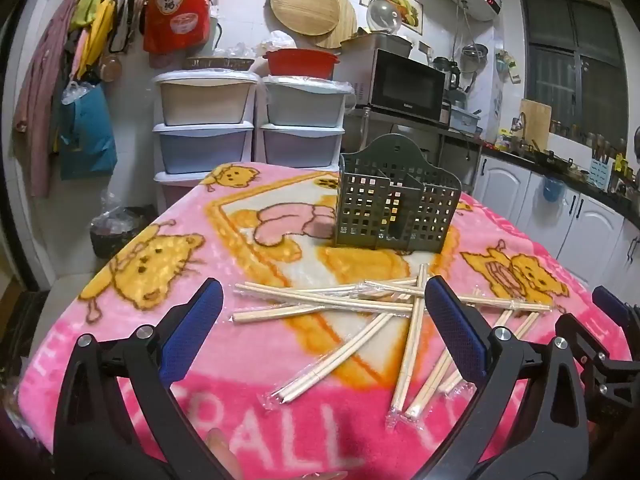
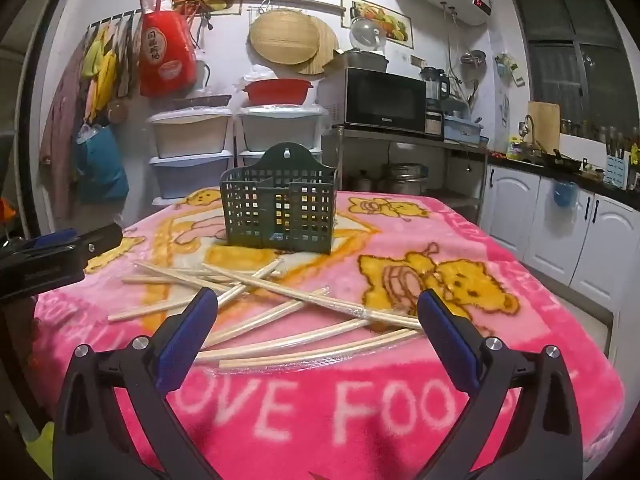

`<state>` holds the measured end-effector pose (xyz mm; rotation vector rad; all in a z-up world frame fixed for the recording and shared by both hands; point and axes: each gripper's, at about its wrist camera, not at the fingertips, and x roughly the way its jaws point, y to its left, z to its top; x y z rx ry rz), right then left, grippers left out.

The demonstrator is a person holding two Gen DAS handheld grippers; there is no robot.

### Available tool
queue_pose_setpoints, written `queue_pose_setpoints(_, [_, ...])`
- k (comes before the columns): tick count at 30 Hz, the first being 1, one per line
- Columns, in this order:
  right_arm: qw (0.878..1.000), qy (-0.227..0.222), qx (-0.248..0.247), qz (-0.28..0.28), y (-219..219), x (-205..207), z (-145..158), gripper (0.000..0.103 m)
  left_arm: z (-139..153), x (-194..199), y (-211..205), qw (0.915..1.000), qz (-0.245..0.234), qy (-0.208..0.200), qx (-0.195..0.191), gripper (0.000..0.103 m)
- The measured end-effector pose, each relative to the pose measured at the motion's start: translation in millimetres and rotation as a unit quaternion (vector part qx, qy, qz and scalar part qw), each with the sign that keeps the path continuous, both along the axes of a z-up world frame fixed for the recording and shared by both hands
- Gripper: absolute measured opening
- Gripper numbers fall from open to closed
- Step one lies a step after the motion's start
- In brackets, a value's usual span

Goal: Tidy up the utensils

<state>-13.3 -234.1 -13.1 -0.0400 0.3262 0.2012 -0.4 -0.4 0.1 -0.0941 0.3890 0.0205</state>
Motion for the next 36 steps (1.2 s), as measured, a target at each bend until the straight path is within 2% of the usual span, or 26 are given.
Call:
queue_pose_setpoints(1, [1.0, -0.01, 0.004, 0.003, -1.2, -1.2, 0.5, 0.097, 0.0, -0.1, -0.2, 1.0, 0.0, -0.001, 0.001, 0.094])
queue_pose_setpoints(11, [1.0, 0.005, 0.014, 0.002, -6.9, 2.7, 2.5, 0.097, -0.4, 0.9, -0.1, 1.0, 0.0, 0.001, -0.001, 0.094])
queue_pose_setpoints(36, [1.0, 0.004, 0.015, -0.001, -7.4, 0.6, 8.1, 0.097, -0.6, 0.8, 0.1, 1.0, 0.001, -0.002, 0.0, 0.093])
